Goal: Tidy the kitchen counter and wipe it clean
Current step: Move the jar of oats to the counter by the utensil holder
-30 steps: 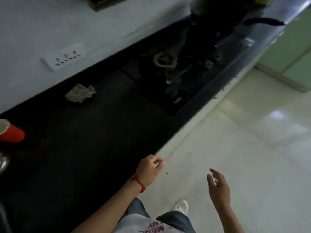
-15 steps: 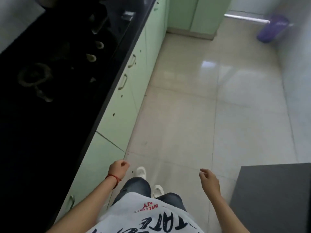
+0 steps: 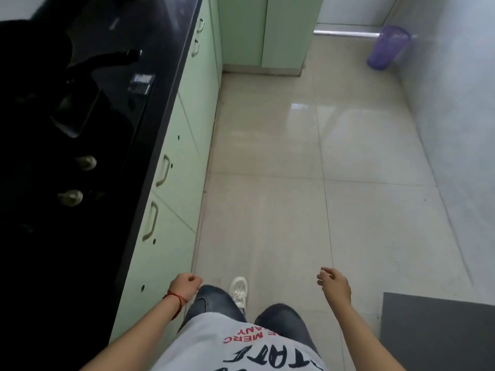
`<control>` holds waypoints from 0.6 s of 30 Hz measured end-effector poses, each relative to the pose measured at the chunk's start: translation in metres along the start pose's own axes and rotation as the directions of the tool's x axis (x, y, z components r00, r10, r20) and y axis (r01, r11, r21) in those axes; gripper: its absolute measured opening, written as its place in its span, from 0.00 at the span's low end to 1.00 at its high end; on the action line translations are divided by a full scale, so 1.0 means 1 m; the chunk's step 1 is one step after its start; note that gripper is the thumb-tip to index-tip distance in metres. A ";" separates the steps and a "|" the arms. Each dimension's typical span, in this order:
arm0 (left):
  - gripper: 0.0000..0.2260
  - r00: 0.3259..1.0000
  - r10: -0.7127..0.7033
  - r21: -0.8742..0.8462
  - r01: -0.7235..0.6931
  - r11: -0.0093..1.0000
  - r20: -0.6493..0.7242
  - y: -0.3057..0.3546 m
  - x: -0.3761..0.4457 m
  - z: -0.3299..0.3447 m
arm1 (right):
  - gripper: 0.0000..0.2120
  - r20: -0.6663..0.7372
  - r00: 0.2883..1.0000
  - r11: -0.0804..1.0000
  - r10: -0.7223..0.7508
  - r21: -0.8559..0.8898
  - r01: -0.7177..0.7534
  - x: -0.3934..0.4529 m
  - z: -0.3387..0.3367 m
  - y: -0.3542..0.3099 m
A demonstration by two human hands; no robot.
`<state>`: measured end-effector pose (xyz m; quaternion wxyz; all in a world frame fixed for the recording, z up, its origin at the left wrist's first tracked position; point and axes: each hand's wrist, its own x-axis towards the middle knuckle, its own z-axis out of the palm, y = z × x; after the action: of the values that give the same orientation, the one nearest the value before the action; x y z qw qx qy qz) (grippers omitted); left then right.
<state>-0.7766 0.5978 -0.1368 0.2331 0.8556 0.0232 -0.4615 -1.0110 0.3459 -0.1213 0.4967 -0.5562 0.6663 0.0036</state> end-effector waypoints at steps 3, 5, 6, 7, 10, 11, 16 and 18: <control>0.14 0.996 0.067 0.067 -0.071 0.995 0.065 0.067 0.027 -0.009 | 0.12 -0.027 0.999 1.000 0.023 0.006 -0.023 0.023 -0.002 -0.026; 0.15 0.991 0.100 0.064 -0.106 0.992 0.092 0.113 0.044 -0.013 | 0.13 -0.040 0.998 0.998 0.055 0.028 -0.054 0.040 -0.005 -0.035; 0.15 0.988 0.114 0.047 -0.119 0.992 0.103 0.135 0.054 -0.015 | 0.13 -0.051 0.996 0.997 0.071 0.039 -0.069 0.049 -0.007 -0.040; 0.14 0.985 0.128 0.032 -0.133 0.991 0.118 0.159 0.064 -0.016 | 0.13 -0.058 0.995 0.996 0.084 0.042 -0.082 0.059 -0.009 -0.045; 0.14 0.977 0.167 -0.004 -0.167 0.986 0.130 0.227 0.104 -0.018 | 0.12 -0.070 0.990 0.992 0.125 0.027 -0.124 0.101 -0.017 -0.065; 0.14 0.977 0.177 -0.015 -0.176 0.984 0.121 0.247 0.115 -0.021 | 0.12 -0.065 0.989 0.991 0.131 0.028 -0.129 0.112 -0.019 -0.073; 0.14 0.988 0.148 -0.024 -0.147 0.989 0.035 0.333 0.173 -0.034 | 0.12 -0.030 0.992 0.992 0.123 -0.011 -0.123 0.198 -0.034 -0.148; 0.14 0.993 0.119 -0.016 -0.119 0.993 0.008 0.356 0.187 -0.039 | 0.13 -0.007 0.996 0.995 0.091 -0.036 -0.091 0.231 -0.039 -0.188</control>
<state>-0.5481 0.2647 -0.1339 0.2668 0.8516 -0.0254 -0.4504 -0.8710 0.0816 -0.1523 0.4840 -0.5343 0.6921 0.0369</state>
